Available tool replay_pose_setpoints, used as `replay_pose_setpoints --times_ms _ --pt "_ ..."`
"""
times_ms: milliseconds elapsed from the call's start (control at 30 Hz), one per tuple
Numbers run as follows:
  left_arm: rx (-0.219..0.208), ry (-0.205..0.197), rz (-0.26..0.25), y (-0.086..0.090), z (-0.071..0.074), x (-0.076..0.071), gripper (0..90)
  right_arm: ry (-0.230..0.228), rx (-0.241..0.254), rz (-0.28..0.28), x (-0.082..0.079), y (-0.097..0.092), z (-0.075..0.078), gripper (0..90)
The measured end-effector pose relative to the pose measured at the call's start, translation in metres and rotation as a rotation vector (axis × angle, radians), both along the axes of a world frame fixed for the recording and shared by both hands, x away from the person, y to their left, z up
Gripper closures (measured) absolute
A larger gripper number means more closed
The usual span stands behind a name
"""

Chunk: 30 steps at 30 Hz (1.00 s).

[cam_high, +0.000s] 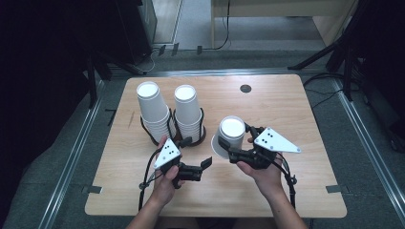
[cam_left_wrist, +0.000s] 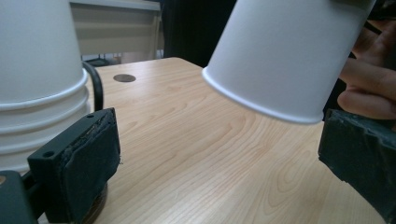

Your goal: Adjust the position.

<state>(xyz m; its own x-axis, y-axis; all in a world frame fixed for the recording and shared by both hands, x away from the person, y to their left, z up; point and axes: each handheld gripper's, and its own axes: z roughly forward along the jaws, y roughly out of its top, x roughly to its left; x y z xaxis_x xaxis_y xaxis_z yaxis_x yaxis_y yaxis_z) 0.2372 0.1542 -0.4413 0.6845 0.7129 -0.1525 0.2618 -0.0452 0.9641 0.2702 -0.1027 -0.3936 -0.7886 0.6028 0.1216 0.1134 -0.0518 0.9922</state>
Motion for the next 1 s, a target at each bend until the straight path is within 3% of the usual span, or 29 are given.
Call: replay_pose_setpoints --times_ms 200,533,733,1000 --pt "0.04 -0.021 -0.036 -0.011 0.0 -0.004 0.0 0.004 -0.011 0.031 -0.006 0.011 -0.001 22.6" --pt "0.048 -0.028 -0.047 -0.015 0.0 -0.004 0.0 0.014 -0.016 0.072 -0.011 0.02 -0.003 22.6" --pt "0.076 -0.052 -0.063 -0.02 0.001 -0.007 0.0 0.017 -0.021 0.1 -0.015 0.026 -0.003 22.6" --pt "0.049 -0.053 -0.07 -0.019 0.003 -0.008 0.0 0.03 -0.014 0.134 -0.018 0.032 -0.005 22.6"
